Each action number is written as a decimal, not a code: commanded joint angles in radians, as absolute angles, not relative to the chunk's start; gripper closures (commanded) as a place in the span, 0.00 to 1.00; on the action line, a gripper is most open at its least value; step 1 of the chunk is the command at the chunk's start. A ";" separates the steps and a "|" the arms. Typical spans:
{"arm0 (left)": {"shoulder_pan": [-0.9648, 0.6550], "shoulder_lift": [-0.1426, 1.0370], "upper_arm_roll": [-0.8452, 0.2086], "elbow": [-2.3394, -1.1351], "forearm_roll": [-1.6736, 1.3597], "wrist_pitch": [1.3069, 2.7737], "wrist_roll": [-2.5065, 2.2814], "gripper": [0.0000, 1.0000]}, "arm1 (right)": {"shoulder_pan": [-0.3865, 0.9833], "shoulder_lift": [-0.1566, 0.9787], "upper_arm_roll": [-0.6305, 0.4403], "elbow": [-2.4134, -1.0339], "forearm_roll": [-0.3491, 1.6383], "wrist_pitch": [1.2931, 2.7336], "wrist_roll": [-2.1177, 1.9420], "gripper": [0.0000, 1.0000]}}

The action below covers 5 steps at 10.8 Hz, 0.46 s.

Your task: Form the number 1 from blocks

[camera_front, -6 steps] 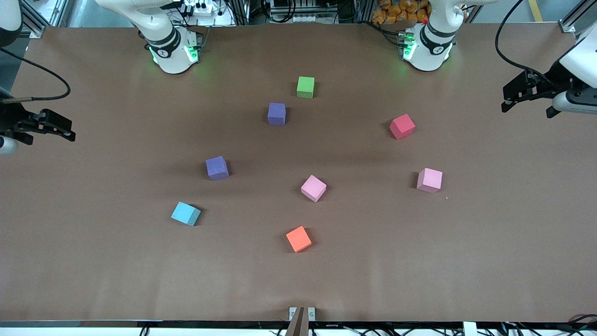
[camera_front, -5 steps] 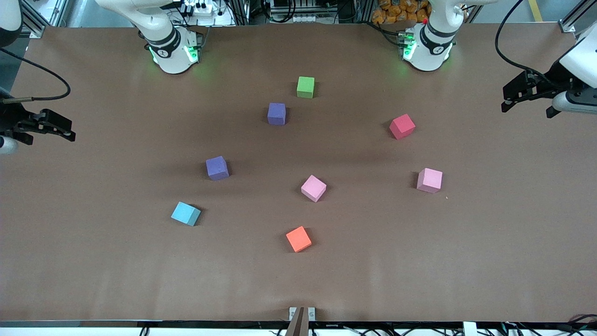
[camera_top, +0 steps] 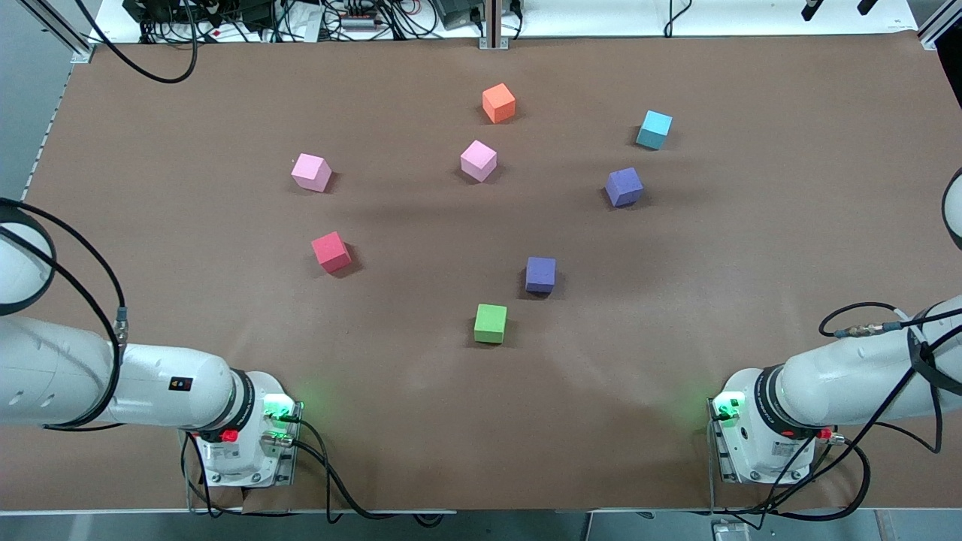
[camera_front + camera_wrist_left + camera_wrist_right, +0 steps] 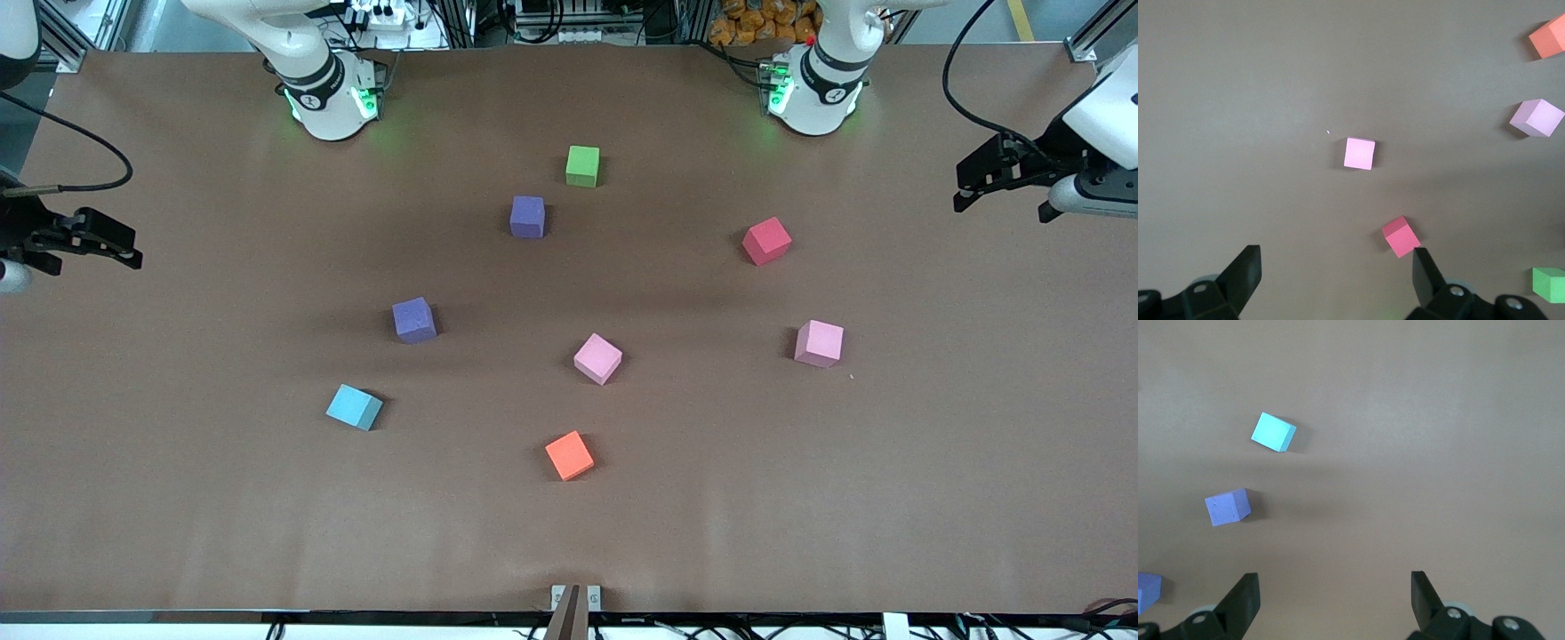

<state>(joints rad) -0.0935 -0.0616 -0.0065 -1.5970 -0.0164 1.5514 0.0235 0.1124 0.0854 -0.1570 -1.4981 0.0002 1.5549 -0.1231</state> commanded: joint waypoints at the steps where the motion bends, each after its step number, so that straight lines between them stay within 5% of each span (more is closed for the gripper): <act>1: -0.136 -0.035 -0.038 -1.598 0.000 1.540 -0.104 0.00 | 0.121 0.091 -0.158 -1.488 -0.003 1.540 -0.111 0.00; 5: -0.170 0.024 -0.142 -1.600 -0.025 1.546 -0.172 0.00 | 0.127 0.122 -0.155 -1.491 0.038 1.543 -0.039 0.00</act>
